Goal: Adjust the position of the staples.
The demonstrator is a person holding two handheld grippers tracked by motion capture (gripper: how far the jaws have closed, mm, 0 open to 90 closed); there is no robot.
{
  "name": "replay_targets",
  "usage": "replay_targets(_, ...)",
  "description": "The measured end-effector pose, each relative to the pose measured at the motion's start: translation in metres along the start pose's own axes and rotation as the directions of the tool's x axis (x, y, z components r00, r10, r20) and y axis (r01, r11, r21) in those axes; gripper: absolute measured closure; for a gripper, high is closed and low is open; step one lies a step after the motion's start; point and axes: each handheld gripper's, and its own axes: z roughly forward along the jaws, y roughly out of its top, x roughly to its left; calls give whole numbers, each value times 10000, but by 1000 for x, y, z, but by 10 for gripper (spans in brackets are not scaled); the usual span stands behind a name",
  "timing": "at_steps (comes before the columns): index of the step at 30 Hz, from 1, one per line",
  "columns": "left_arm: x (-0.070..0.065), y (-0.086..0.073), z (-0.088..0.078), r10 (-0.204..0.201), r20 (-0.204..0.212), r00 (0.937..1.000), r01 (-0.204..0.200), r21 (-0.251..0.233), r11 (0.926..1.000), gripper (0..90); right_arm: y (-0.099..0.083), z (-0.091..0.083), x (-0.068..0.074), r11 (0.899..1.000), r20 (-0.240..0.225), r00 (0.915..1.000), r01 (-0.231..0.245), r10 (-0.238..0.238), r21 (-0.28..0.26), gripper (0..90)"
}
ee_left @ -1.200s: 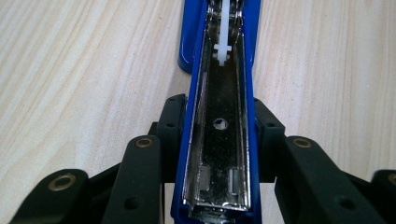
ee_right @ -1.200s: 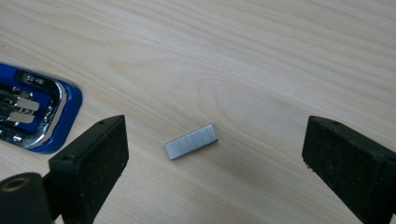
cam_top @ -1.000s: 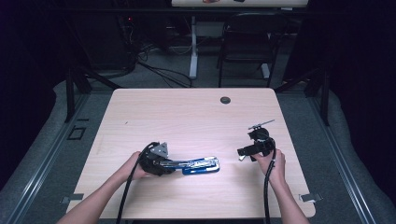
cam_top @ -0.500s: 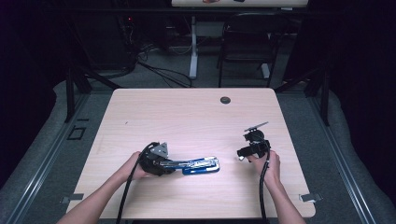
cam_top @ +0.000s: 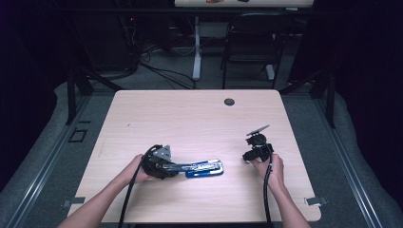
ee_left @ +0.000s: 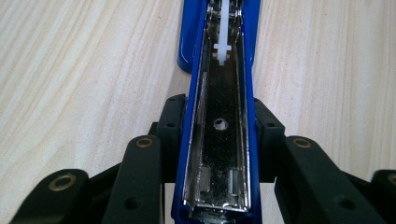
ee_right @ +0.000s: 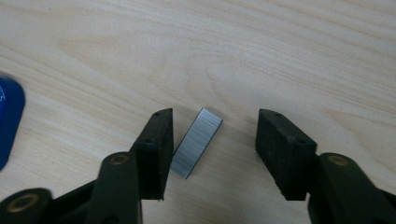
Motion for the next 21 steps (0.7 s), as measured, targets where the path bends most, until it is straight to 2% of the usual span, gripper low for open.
replay_targets(2, 0, 0, 0, 40, -12, 10000, -40, -2, 10000, 645, 0, -1, 0, 10000, -4, 10000, -29, 29, 29, 505)
replay_targets(3, 0, 0, 0, 45, -14, 10000, -45, 0, 10000, 645, 1, -2, 0, 9999, -94, 10000, 26, -25, 162, 561)
replay_targets(5, 0, 0, 0, 2, 0, 10000, -2, 6, 10000, 645, 1, -3, 0, 9998, -72, 10000, 47, -45, 183, 605)
replay_targets(7, 0, 0, 1, -4, -64, 10000, 4, -37, 10000, 646, 1, -3, 0, 9997, -111, 9999, 54, -51, 225, 619)
replay_targets(11, 0, 0, 0, 40, -70, 10000, -40, 0, 10000, 645, 1, -3, 1, 9996, -84, 10000, 53, -50, 276, 708)
replay_targets(16, 0, 0, 1, -17, -53, 10000, 17, -38, 10000, 645, 2, -2, 3, 9992, -175, 9997, 193, -187, 353, 776)
replay_targets(21, 0, 0, 1, -5, -63, 10000, 4, -26, 10000, 645, 2, -3, 3, 9990, -168, 9996, 245, -239, 373, 781)
